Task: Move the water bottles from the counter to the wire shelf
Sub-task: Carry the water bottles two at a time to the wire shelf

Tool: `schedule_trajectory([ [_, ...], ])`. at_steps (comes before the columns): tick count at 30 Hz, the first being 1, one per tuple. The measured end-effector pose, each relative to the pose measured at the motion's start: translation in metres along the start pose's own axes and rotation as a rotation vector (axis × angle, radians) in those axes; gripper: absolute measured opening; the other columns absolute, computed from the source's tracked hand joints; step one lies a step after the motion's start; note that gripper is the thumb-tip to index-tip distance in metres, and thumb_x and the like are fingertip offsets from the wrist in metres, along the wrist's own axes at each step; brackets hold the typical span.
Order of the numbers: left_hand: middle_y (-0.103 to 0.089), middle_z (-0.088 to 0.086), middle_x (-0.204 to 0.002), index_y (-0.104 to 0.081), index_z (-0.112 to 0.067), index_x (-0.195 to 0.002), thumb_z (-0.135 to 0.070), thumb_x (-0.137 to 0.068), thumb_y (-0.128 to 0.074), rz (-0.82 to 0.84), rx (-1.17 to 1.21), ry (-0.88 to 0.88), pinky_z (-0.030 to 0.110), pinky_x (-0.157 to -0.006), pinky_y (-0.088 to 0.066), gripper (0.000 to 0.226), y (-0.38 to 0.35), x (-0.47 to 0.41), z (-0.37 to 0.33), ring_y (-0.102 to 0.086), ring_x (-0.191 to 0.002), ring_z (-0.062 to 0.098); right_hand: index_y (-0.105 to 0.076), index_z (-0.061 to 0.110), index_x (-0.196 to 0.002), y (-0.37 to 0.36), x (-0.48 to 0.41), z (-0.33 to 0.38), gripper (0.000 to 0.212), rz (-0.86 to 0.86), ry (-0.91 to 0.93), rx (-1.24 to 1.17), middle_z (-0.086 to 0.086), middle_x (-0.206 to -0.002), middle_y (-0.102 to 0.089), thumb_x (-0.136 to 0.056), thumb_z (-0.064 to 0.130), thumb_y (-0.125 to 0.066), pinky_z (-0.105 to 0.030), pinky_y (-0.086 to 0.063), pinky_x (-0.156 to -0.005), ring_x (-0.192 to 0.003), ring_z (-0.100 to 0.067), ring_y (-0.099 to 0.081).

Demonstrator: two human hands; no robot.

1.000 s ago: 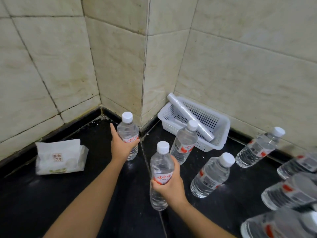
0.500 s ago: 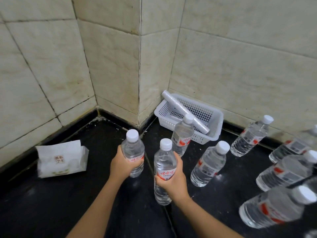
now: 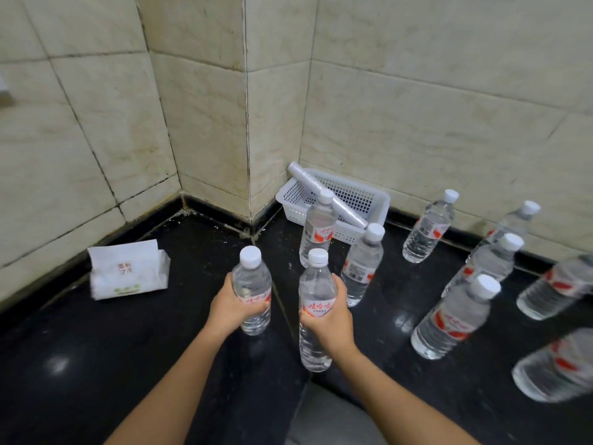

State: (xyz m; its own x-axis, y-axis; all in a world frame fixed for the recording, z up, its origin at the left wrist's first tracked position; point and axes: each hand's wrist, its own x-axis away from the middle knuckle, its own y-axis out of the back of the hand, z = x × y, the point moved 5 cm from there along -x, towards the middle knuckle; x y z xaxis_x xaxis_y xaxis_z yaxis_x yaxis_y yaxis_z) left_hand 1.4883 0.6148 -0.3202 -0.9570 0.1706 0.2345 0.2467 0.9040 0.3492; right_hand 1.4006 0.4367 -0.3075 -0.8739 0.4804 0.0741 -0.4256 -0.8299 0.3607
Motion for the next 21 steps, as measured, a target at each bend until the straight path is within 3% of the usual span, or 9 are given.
schedule_trajectory([
  [3, -0.064, -0.001, -0.105, -0.045, -0.034, -0.106, -0.024, -0.045, -0.082, 0.018, 0.011, -0.005, 0.038, -0.091, -0.048, 0.073, -0.006, 0.033, 0.000, -0.062, -0.100, 0.022, -0.031, 0.029, -0.132, 0.025, 0.029, -0.012, 0.083, -0.029, -0.008, -0.010, 0.001, -0.107, -0.060, -0.063, 0.007, -0.071, -0.020, -0.043, -0.071, -0.092, -0.017, -0.061],
  [6, -0.066, -0.002, -0.095, -0.051, -0.037, -0.094, -0.028, -0.039, -0.077, 0.036, 0.028, -0.028, 0.042, -0.091, -0.050, 0.061, -0.018, 0.071, 0.002, -0.063, -0.094, 0.021, -0.032, 0.029, -0.130, 0.063, 0.067, -0.020, 0.080, -0.055, -0.001, 0.007, 0.008, -0.101, -0.058, -0.064, 0.008, -0.072, -0.015, -0.041, -0.066, -0.084, -0.009, -0.057],
  [8, -0.068, 0.002, -0.100, -0.054, -0.028, -0.102, -0.032, -0.036, -0.078, 0.066, 0.019, -0.035, 0.044, -0.090, -0.051, 0.071, -0.032, 0.093, 0.006, -0.064, -0.093, 0.021, -0.032, 0.028, -0.130, 0.094, 0.095, -0.026, 0.080, -0.093, 0.023, 0.022, 0.013, -0.097, -0.056, -0.064, 0.008, -0.073, -0.012, -0.040, -0.066, -0.083, -0.006, -0.057],
  [14, -0.068, 0.007, -0.105, -0.055, -0.020, -0.105, -0.031, -0.031, -0.081, 0.245, 0.020, -0.157, 0.047, -0.091, -0.051, 0.080, -0.102, 0.190, -0.023, -0.065, -0.097, 0.025, -0.034, 0.028, -0.129, 0.206, 0.206, -0.033, 0.078, -0.307, 0.037, 0.066, 0.007, -0.105, -0.056, -0.065, 0.010, -0.073, -0.027, -0.042, -0.080, -0.095, -0.017, -0.058],
  [21, -0.067, 0.006, -0.102, -0.056, -0.010, -0.111, -0.028, -0.030, -0.083, 0.636, 0.130, -0.329, 0.035, -0.084, -0.050, 0.088, -0.198, 0.323, -0.093, -0.064, -0.090, 0.018, -0.033, 0.028, -0.128, 0.334, 0.346, -0.041, 0.075, -0.598, -0.005, 0.131, 0.018, -0.090, -0.053, -0.067, 0.011, -0.073, -0.024, -0.040, -0.076, -0.085, -0.012, -0.056],
])
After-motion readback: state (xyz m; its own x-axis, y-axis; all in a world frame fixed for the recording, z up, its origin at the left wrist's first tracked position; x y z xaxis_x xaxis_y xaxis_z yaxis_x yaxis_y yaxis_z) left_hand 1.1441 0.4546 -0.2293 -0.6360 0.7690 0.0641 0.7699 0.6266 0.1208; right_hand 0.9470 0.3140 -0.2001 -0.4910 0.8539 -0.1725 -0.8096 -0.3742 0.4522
